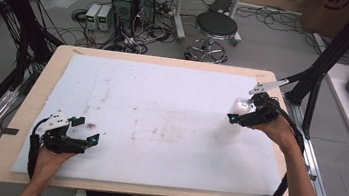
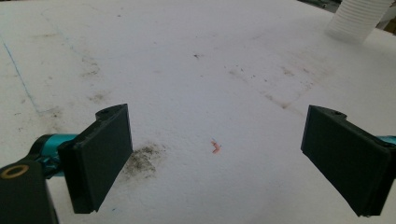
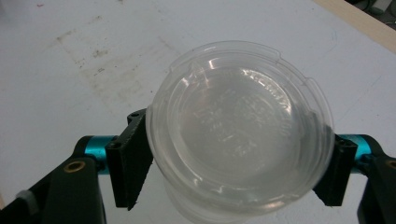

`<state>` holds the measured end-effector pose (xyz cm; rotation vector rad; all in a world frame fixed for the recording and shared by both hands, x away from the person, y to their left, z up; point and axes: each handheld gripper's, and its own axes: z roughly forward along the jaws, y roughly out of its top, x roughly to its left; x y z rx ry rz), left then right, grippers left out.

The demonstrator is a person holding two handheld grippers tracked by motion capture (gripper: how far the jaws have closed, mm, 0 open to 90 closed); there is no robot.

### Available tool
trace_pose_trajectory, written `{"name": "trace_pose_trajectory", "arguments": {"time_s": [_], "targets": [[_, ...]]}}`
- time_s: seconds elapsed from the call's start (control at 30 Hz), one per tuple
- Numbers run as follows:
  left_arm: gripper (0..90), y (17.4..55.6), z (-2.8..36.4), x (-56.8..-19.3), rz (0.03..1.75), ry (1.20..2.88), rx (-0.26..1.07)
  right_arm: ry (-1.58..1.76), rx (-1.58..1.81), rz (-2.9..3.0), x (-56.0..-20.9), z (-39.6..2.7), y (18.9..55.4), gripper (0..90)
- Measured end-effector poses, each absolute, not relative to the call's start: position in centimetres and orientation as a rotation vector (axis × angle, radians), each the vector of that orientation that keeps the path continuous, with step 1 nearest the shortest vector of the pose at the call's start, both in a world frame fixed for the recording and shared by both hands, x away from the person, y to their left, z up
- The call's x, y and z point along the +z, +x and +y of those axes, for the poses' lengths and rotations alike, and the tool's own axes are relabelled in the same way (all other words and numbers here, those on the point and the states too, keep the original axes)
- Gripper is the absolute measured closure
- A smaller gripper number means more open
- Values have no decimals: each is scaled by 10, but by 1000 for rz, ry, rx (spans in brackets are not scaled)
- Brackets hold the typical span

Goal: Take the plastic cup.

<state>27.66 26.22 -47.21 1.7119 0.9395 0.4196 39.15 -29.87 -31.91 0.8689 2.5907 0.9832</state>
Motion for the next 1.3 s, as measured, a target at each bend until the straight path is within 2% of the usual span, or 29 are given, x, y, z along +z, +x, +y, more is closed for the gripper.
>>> {"name": "trace_pose_trajectory", "arguments": {"time_s": [0.23, 0.97, 1.3], "targets": [[87, 277, 262, -472, 940, 1715, 417, 869, 994, 2590, -318, -299, 393, 345], [87, 277, 262, -472, 945, 1716, 409, 862, 1019, 2581, -311, -298, 393, 366], [87, 278, 261, -472, 944, 1715, 410, 818, 1049, 2547, -272, -297, 385, 404]]}}
